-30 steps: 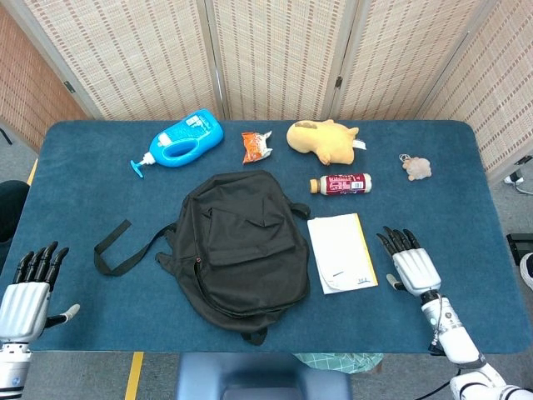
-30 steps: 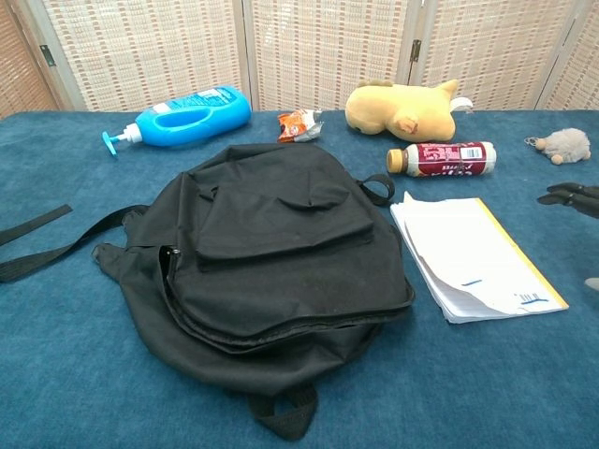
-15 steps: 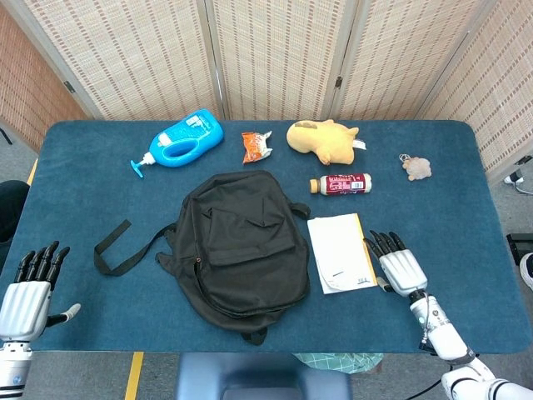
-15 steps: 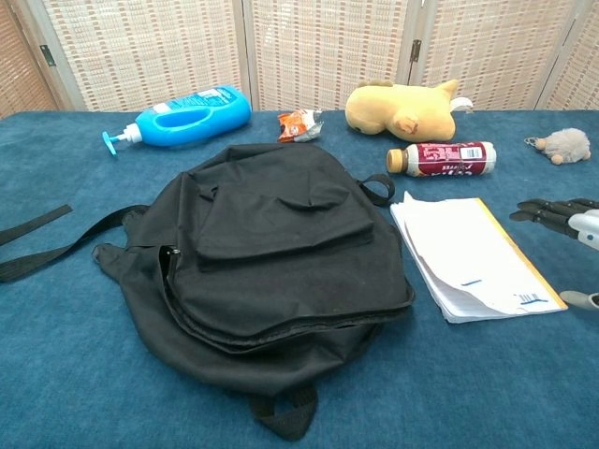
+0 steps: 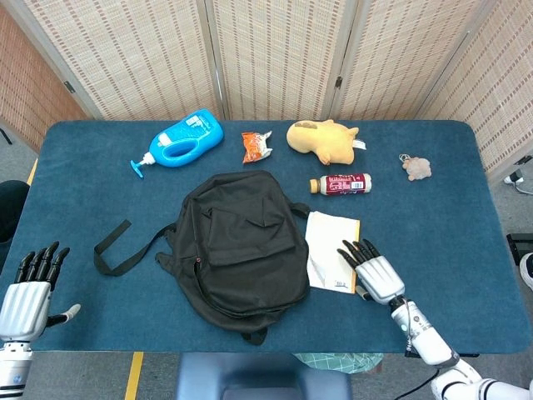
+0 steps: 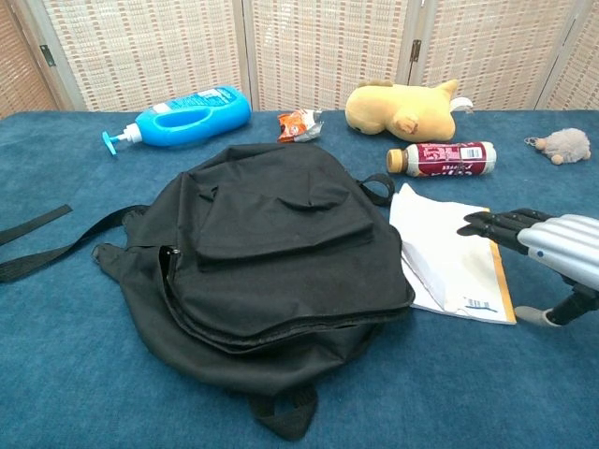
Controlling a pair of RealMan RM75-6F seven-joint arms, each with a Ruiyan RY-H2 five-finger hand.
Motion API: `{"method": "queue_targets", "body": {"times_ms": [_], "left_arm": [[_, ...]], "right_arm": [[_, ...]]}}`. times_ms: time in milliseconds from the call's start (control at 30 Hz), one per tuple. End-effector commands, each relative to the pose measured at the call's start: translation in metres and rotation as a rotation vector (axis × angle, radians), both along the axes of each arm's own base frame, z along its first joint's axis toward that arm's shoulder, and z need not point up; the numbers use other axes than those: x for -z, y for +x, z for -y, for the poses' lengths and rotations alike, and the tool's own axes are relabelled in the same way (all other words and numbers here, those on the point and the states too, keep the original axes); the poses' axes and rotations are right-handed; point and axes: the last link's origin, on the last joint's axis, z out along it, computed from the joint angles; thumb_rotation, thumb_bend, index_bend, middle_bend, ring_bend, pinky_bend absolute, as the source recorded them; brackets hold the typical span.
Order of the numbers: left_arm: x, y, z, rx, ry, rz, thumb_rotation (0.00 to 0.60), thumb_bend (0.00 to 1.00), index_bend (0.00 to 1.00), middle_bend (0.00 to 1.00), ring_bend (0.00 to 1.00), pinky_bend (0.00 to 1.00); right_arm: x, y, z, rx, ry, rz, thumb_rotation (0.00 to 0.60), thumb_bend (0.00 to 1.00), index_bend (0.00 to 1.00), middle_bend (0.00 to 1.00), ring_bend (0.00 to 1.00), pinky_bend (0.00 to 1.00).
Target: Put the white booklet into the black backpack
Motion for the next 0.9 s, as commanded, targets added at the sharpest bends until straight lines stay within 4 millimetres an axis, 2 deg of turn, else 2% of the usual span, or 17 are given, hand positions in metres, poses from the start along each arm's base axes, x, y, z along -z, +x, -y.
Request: {"method": "queue_targets", "body": {"times_ms": [33, 133, 333, 433, 533, 767, 900], "left_arm": [[0.000, -0.001, 0.000, -0.003, 0.001, 0.000, 0.600, 0.12, 0.03, 0.04, 0.06, 0.00], [-0.001, -0.002, 0.001, -0.005, 0.003, 0.002, 0.600, 0.12, 0.03, 0.04, 0.06, 0.00], [0.000, -0.002, 0.001, -0.005, 0.004, 0.004, 0.600, 0.12, 0.03, 0.04, 0.06, 0.00], [0.001, -0.001, 0.000, 0.002, -0.001, 0.006, 0.600, 0.12, 0.03, 0.04, 0.06, 0.00], [0.001, 0.001, 0.001, 0.006, 0.000, 0.006, 0.600, 0.12, 0.03, 0.04, 0.06, 0.00], [0.000, 0.002, 0.003, 0.003, 0.002, 0.005, 0.600, 0.12, 0.03, 0.04, 0.06, 0.00], [0.000, 0.003, 0.003, 0.000, 0.002, 0.004, 0.600, 0.12, 0.03, 0.04, 0.06, 0.00]], "right_arm": [[0.002, 0.009, -0.003, -0.035, 0.015, 0.010, 0.600, 0.33, 0.00, 0.01, 0.02, 0.00], [-0.004, 0.009, -0.004, -0.054, 0.010, -0.001, 0.600, 0.33, 0.00, 0.01, 0.02, 0.00], [-0.027, -0.008, 0.001, -0.062, -0.025, -0.054, 0.600, 0.32, 0.00, 0.04, 0.04, 0.00], [-0.030, -0.013, 0.008, -0.074, -0.049, -0.053, 0.600, 0.33, 0.05, 0.07, 0.07, 0.01], [-0.028, -0.017, 0.016, -0.095, -0.068, -0.068, 0.600, 0.33, 0.10, 0.11, 0.11, 0.04], [-0.011, -0.016, 0.025, -0.134, -0.072, -0.066, 0.600, 0.33, 0.15, 0.13, 0.14, 0.08], [-0.005, -0.015, 0.028, -0.153, -0.073, -0.062, 0.600, 0.37, 0.15, 0.14, 0.15, 0.08]]}}
